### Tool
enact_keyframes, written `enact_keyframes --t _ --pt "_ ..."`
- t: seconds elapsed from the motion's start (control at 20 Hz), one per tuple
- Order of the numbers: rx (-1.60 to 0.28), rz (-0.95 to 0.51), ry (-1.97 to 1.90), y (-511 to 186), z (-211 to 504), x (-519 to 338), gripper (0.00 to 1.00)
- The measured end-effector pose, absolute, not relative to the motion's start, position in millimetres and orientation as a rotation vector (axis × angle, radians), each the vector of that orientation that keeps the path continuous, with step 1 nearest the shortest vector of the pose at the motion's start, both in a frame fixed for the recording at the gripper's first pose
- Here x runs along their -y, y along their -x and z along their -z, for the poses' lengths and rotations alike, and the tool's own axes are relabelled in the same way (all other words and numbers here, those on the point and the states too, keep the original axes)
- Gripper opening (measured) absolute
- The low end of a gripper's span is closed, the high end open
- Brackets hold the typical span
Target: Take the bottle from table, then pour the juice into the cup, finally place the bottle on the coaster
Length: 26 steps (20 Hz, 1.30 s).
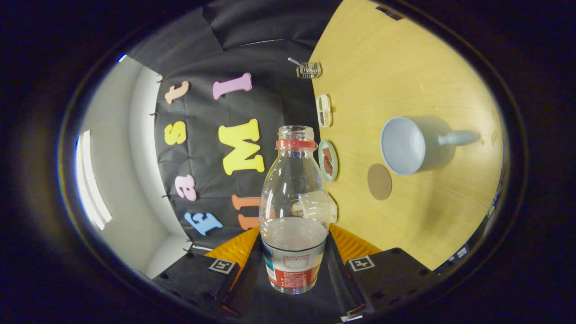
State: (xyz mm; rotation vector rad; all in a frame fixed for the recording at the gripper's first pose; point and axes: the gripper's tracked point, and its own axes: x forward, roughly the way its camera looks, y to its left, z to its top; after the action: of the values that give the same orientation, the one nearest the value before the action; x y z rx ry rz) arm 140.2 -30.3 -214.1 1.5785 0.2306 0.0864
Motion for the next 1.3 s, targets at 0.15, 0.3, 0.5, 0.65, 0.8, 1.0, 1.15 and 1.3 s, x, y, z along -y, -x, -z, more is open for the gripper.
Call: enact_keyframes --t 0.15,0.3,0.5,0.65,0.8,1.0,1.15,1.3 --pt "-0.207 -0.107 -1.442 -138.1 205.4 44.0 0.76" --pt "-0.172 -0.12 -1.22 -131.8 195.6 55.1 0.76" --pt "-0.097 -0.096 -0.875 -114.9 177.6 77.4 0.76" --pt "-0.055 -0.068 -0.702 -105.3 166.2 87.2 0.76" --pt "-0.028 -0.044 -0.572 -96.0 156.3 89.2 0.77" --pt "0.0 -0.018 -0.375 -93.3 149.8 86.8 0.77" --pt "0.052 -0.018 -0.282 -95.6 143.5 85.3 0.77" --pt "0.073 -0.017 -0.252 -104.3 146.9 82.6 0.77"
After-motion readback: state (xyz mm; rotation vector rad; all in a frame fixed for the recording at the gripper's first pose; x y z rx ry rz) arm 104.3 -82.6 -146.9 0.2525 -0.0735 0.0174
